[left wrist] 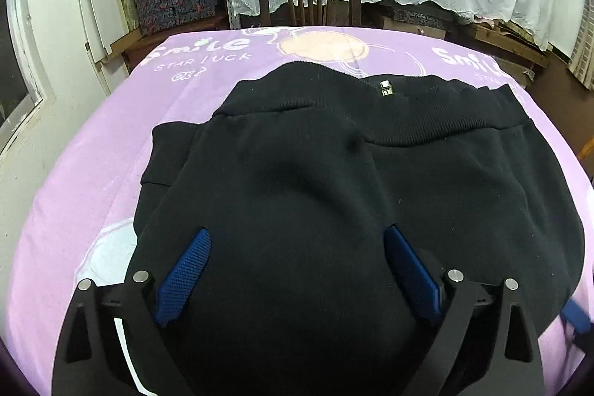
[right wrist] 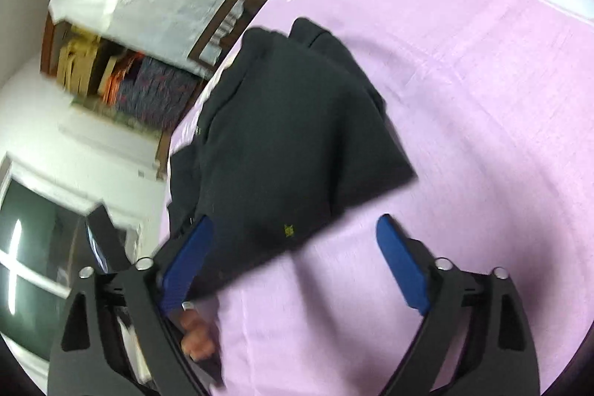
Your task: Fold large clothes
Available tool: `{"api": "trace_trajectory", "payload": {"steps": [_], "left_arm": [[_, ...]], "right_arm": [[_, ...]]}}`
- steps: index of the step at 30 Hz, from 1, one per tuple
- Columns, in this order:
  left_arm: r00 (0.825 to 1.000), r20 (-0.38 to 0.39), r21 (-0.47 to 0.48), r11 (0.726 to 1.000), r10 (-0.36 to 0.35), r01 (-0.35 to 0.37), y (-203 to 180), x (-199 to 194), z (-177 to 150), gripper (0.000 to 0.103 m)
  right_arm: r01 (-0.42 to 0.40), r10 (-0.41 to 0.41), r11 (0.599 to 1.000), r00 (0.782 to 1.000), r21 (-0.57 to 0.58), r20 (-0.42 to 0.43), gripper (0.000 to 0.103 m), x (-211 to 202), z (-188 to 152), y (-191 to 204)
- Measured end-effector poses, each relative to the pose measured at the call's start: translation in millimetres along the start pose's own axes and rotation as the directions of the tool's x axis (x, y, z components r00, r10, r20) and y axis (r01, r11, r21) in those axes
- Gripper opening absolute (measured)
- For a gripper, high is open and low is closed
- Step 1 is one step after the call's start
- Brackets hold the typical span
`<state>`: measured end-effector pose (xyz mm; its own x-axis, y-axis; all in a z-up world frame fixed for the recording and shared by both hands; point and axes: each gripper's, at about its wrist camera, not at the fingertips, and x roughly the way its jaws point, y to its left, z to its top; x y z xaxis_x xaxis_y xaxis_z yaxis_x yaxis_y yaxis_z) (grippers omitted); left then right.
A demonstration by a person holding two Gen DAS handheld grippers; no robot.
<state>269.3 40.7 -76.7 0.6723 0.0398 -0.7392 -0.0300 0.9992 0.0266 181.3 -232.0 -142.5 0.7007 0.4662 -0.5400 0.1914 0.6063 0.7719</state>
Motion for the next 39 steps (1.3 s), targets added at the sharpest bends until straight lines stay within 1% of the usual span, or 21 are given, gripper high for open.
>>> {"api": "trace_trajectory", "payload": {"steps": [1,3,7,8,9,11,12,17,23,25,26,27,28,29,30,31,33,35,37,38,39], "left_arm": [[1.0,-0.002,-0.002,1.0,-0.002,0.002,0,0,1,0.097],[1.0,-0.007,-0.003,1.0,0.0,0.0,1,3,4,0.097],[1.0,-0.017,-0.007,1.0,-0.01,0.01,4,3,4,0.097],[1.0,-0.02,-0.007,1.0,-0.012,0.012,4,3,4,0.097],[1.0,-0.023,-0.01,1.0,-0.014,0.014,6,4,5,0.097],[0.999,-0.033,-0.018,1.0,-0.019,0.019,7,4,7,0.097],[0.999,-0.035,-0.019,1.0,-0.018,0.018,7,5,7,0.098],[0.999,-0.044,-0.021,0.999,-0.027,0.026,8,7,10,0.099],[0.994,-0.065,-0.058,0.995,-0.085,0.081,21,1,20,0.094],[0.995,-0.051,-0.083,0.994,-0.082,0.077,36,-4,26,0.094],[0.995,-0.051,-0.099,0.992,-0.083,0.077,45,-4,29,0.094],[0.993,-0.054,-0.124,0.987,-0.104,0.097,54,-3,32,0.094],[0.99,-0.057,-0.161,0.98,-0.128,0.118,65,-3,36,0.094],[0.989,-0.058,-0.198,0.972,-0.137,0.123,79,-3,39,0.094],[0.988,-0.056,-0.222,0.967,-0.144,0.129,89,-4,42,0.094],[0.986,-0.043,-0.253,0.957,-0.16,0.144,103,-6,46,0.094],[0.982,-0.01,-0.316,0.932,-0.189,0.177,129,-14,53,0.093],[0.97,0.037,-0.384,0.893,-0.241,0.236,153,-21,56,0.093],[0.945,0.094,-0.444,0.836,-0.314,0.322,174,-30,55,0.094],[0.926,0.124,-0.465,0.804,-0.356,0.372,181,-34,55,0.094],[0.913,0.136,-0.469,0.786,-0.386,0.402,182,-35,55,0.094]], "right_arm": [[0.015,-0.015,1.0,0.999,0.017,0.03,0.09,4,2,2],[0.041,-0.047,0.997,0.994,0.068,0.094,0.099,15,9,7],[0.125,-0.144,0.988,0.958,0.093,0.249,0.098,28,20,13],[0.147,-0.165,0.986,0.948,0.083,0.271,0.094,32,20,14],[0.166,-0.181,0.983,0.945,0.078,0.271,0.085,34,17,16],[0.125,-0.138,0.99,0.962,0.068,0.235,0.073,36,11,14],[0.124,-0.136,0.99,0.963,0.067,0.232,0.068,36,9,12],[0.078,-0.103,0.99,0.968,0.116,0.227,0.049,35,16,2],[0.088,-0.1,0.994,0.978,0.069,0.186,0.053,42,24,10],[0.086,-0.105,0.989,0.98,0.12,0.166,0.045,42,26,8],[0.104,-0.116,0.991,0.979,0.081,0.167,0.035,43,27,16],[0.155,-0.149,0.988,0.97,-0.017,0.194,0.023,42,27,34],[0.234,-0.193,0.962,0.948,-0.145,0.252,0.021,38,22,61],[0.265,-0.198,0.94,0.937,-0.215,0.288,0.019,36,17,77],[0.293,-0.175,0.896,0.923,-0.334,0.342,0.018,31,6,108],[0.304,-0.15,0.861,0.918,-0.408,0.368,0.017,30,-2,130],[0.32,-0.085,0.762,0.911,-0.563,0.404,0.017,31,-28,177],[0.341,-0.041,0.634,0.911,-0.694,0.41,0.017,43,-61,210],[0.367,-0.037,0.472,0.917,-0.801,0.398,0.017,67,-101,228],[0.377,-0.047,0.406,0.918,-0.832,0.393,0.018,80,-118,228],[0.382,-0.055,0.369,0.919,-0.847,0.39,0.018,90,-128,225]]}}
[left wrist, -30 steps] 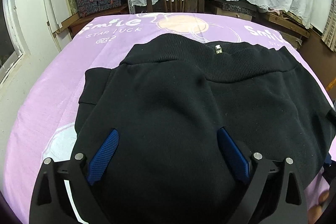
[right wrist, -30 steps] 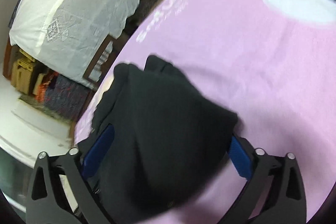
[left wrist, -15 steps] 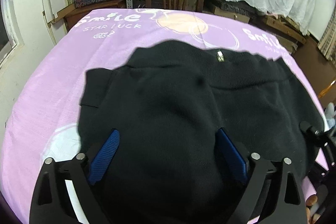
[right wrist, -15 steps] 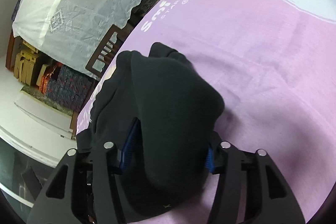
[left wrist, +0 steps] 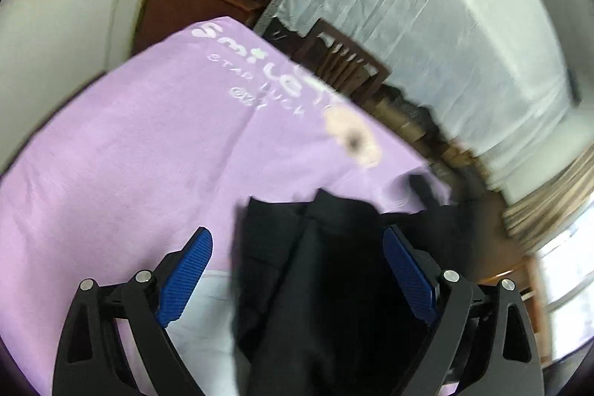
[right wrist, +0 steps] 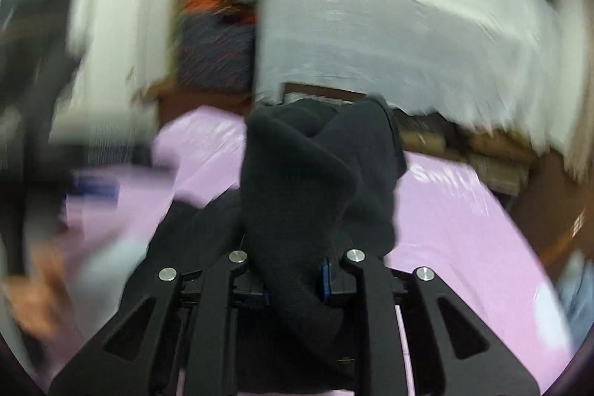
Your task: Fold large clothes
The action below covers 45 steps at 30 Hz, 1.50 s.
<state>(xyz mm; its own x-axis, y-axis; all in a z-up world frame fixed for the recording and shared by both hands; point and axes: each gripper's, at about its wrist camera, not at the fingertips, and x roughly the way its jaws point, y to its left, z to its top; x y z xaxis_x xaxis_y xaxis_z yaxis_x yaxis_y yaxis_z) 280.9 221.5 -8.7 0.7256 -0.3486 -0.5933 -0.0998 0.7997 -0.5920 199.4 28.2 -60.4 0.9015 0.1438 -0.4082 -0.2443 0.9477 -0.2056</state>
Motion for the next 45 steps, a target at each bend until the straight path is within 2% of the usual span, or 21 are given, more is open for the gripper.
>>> {"api": "trace_trajectory", "payload": {"steps": [3,6,10,11,14,16,19,21,24,26,28,30,33,34,36,38,40,41,42,44,45], "left_arm": [[0.996,-0.056,0.038,0.996,-0.075,0.078,-13,7,-4,0.094],[0.982,-0.147,0.102,0.986,-0.115,0.131,-34,24,-18,0.094],[0.945,-0.193,0.087,0.955,-0.263,0.283,-51,27,-28,0.095],[0.941,-0.195,0.097,0.949,-0.277,0.299,-55,27,-29,0.096],[0.956,-0.204,0.161,0.956,-0.211,0.245,-62,34,-35,0.1],[0.936,-0.268,0.165,0.946,-0.228,0.278,-61,50,-37,0.098],[0.941,-0.25,0.179,0.945,-0.226,0.275,-54,52,-34,0.052],[0.946,-0.211,0.164,0.945,-0.245,0.281,-47,41,-24,0.029],[0.964,-0.13,0.159,0.954,-0.233,0.252,-33,16,-10,0.027],[0.988,-0.107,0.177,0.976,-0.109,0.127,-21,19,-6,0.029],[0.989,-0.146,0.182,0.983,0.028,0.0,-3,39,-7,0.031],[0.973,-0.224,0.137,0.99,0.05,-0.019,20,64,-9,0.035],[0.971,-0.232,0.144,0.989,0.053,-0.02,26,64,-5,0.044],[0.972,-0.213,0.183,0.981,0.102,-0.063,23,64,-7,0.064],[0.955,-0.135,0.267,0.938,0.266,-0.223,20,68,-10,0.097],[0.943,-0.095,0.309,0.91,0.319,-0.277,16,69,-12,0.1],[0.939,-0.089,0.318,0.903,0.332,-0.289,15,66,-10,0.1],[0.936,-0.084,0.325,0.898,0.342,-0.298,15,65,-9,0.1],[0.931,-0.077,0.323,0.892,0.357,-0.316,16,64,-8,0.1],[0.923,-0.081,0.313,0.889,0.377,-0.335,19,62,-5,0.1],[0.914,-0.075,0.304,0.882,0.399,-0.36,20,59,-3,0.1]], "right_arm": [[0.024,-0.025,0.997,1.0,-0.069,-0.014,0.018,8,-18,16],[-0.001,0.001,0.999,1.0,-0.037,-0.009,0.018,8,-13,7],[0.025,-0.024,0.994,1.0,-0.109,0.005,0.018,3,-17,18],[0.032,-0.03,0.99,0.999,-0.139,0.012,0.018,1,-19,23],[0.024,-0.018,0.982,0.999,-0.188,0.035,0.018,-10,-23,33],[0.012,-0.001,0.974,0.999,-0.227,0.051,0.018,-15,-22,40],[-0.031,0.052,0.953,0.997,-0.301,0.062,0.018,-24,-26,56],[-0.037,0.06,0.944,0.996,-0.328,0.06,0.018,-24,-19,61],[-0.1,0.125,0.949,0.99,-0.299,0.065,0.018,-30,2,60],[-0.171,0.18,0.948,0.984,-0.268,0.008,0.018,-22,15,67],[-0.234,0.216,0.947,0.971,-0.219,-0.102,0.02,3,15,75],[-0.275,0.236,0.944,0.949,-0.181,-0.209,0.02,29,5,86],[-0.247,0.201,0.949,0.953,-0.195,-0.226,0.023,33,-3,96],[-0.254,0.207,0.948,0.95,-0.193,-0.234,0.024,33,-1,96],[-0.284,0.229,0.936,0.941,-0.209,-0.251,0.032,30,-2,97],[-0.293,0.232,0.922,0.941,-0.253,-0.246,0.035,22,-5,97],[-0.34,0.281,0.9,0.931,-0.272,-0.235,0.051,3,-7,94],[-0.371,0.317,0.886,0.922,-0.277,-0.22,0.064,-11,-9,90],[-0.351,0.308,0.884,0.934,-0.308,-0.179,0.072,-27,-10,84],[-0.37,0.346,0.872,0.929,-0.322,-0.129,0.093,-49,-9,70],[-0.386,0.375,0.871,0.922,-0.303,-0.096,0.093,-61,-5,56]]}}
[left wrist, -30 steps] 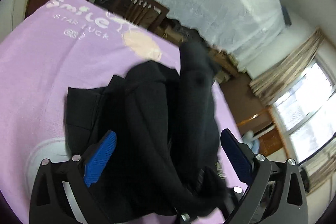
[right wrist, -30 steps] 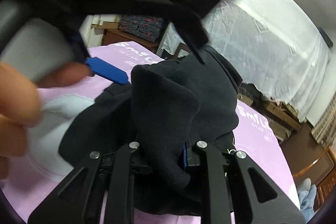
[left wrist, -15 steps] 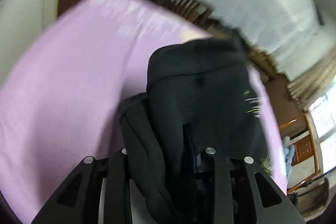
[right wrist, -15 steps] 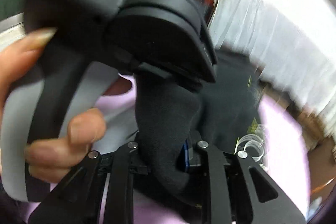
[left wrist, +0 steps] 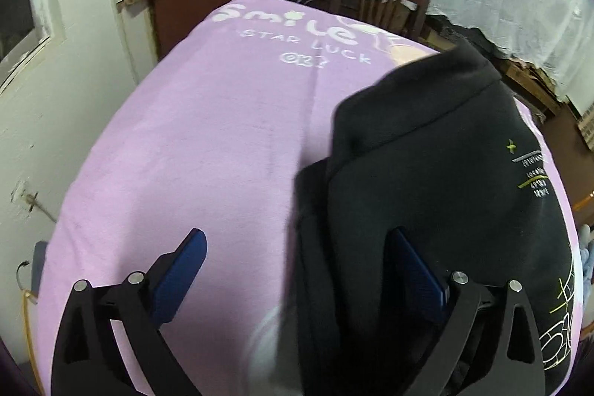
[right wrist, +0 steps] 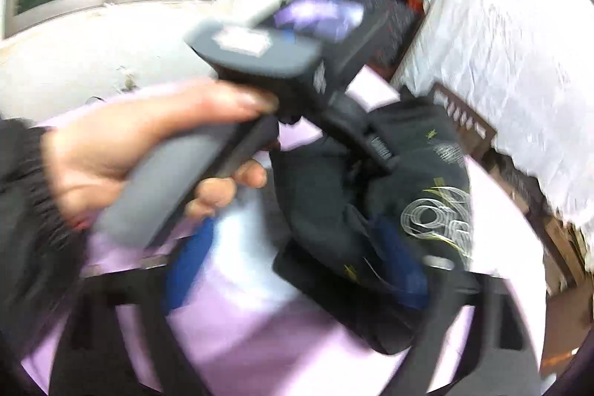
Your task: Fold large clothes
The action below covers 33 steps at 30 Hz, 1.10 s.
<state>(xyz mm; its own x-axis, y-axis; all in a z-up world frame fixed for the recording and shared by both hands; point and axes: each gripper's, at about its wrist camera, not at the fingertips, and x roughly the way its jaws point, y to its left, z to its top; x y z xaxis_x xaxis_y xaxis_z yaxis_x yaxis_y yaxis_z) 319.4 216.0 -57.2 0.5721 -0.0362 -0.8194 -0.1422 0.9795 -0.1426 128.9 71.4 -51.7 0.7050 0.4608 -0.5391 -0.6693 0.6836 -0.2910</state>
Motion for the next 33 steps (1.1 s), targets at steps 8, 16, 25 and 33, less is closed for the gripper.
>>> {"api": "trace_trajectory", "payload": {"steps": [8,16,25,33], "left_arm": [[0.978,0.206,-0.176,0.984,0.038,-0.001,34,-69,8,0.098],[0.994,0.06,0.044,0.995,0.092,-0.094,-21,-12,1,0.098],[0.987,0.072,-0.008,0.99,0.144,-0.144,-14,-18,-6,0.1],[0.982,0.051,0.121,0.975,0.183,-0.188,-25,-26,-44,0.1]], "right_arm": [[0.052,-0.071,0.926,0.997,0.375,0.038,0.069,2,50,-142],[0.075,0.049,0.835,0.976,0.545,-0.21,0.038,138,31,-184],[0.036,0.061,0.808,0.988,0.588,-0.144,0.039,105,15,-169],[0.036,0.015,0.82,0.996,0.572,-0.085,0.042,50,-29,-130]]}}
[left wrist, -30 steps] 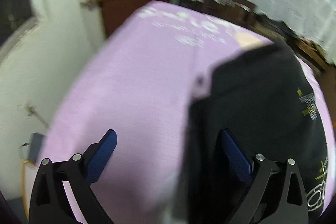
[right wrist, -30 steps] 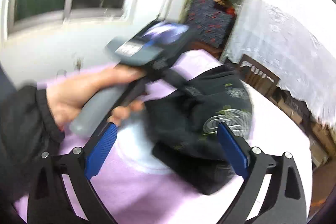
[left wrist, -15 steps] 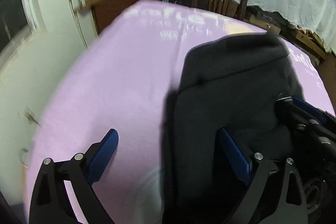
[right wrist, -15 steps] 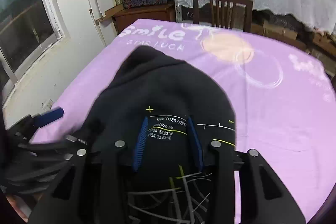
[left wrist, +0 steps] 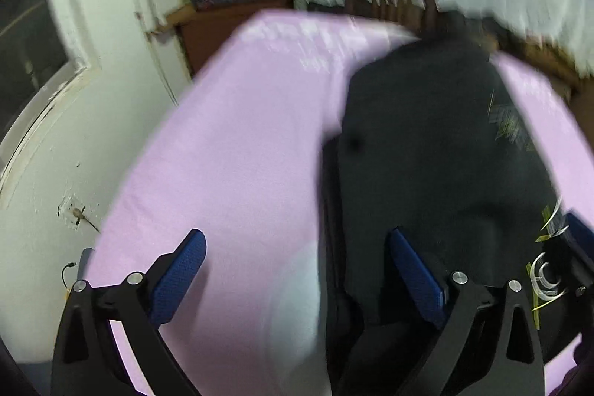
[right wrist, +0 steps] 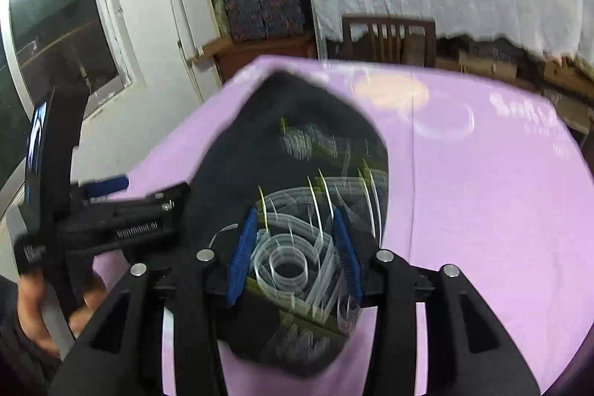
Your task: Fold large clothes
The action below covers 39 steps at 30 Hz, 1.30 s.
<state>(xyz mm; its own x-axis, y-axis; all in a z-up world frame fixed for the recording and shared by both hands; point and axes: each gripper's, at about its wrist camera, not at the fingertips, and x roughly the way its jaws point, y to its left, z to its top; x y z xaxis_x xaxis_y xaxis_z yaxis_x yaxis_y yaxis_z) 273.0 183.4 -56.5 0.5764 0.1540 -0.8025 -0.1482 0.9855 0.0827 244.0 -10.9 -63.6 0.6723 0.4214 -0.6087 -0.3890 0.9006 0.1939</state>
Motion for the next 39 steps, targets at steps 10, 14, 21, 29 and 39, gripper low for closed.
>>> {"api": "trace_trajectory", "payload": {"steps": [10,14,21,29,39], "left_arm": [[0.997,0.073,-0.075,0.997,0.022,-0.016,10,-35,-25,0.099],[0.981,0.189,-0.054,0.997,-0.049,0.06,18,-98,-55,0.099],[0.945,0.327,0.009,1.0,-0.019,0.017,-16,-155,-44,0.1],[0.935,0.354,-0.004,1.0,-0.016,0.018,-46,-131,2,0.1],[0.934,0.353,-0.009,0.998,0.062,-0.063,-38,-111,-7,0.1]], "right_arm": [[-0.018,0.019,0.995,1.0,0.1,-0.014,0.061,-25,-6,-8],[-0.019,0.006,0.984,0.997,0.177,0.073,0.099,-77,-28,-21],[0.027,-0.038,0.974,0.998,0.226,0.044,0.099,-104,-2,-33],[0.118,-0.133,0.956,0.99,0.267,0.039,0.099,-77,22,-57],[0.053,-0.057,0.997,0.996,0.053,0.066,0.099,-61,4,-14]]}}
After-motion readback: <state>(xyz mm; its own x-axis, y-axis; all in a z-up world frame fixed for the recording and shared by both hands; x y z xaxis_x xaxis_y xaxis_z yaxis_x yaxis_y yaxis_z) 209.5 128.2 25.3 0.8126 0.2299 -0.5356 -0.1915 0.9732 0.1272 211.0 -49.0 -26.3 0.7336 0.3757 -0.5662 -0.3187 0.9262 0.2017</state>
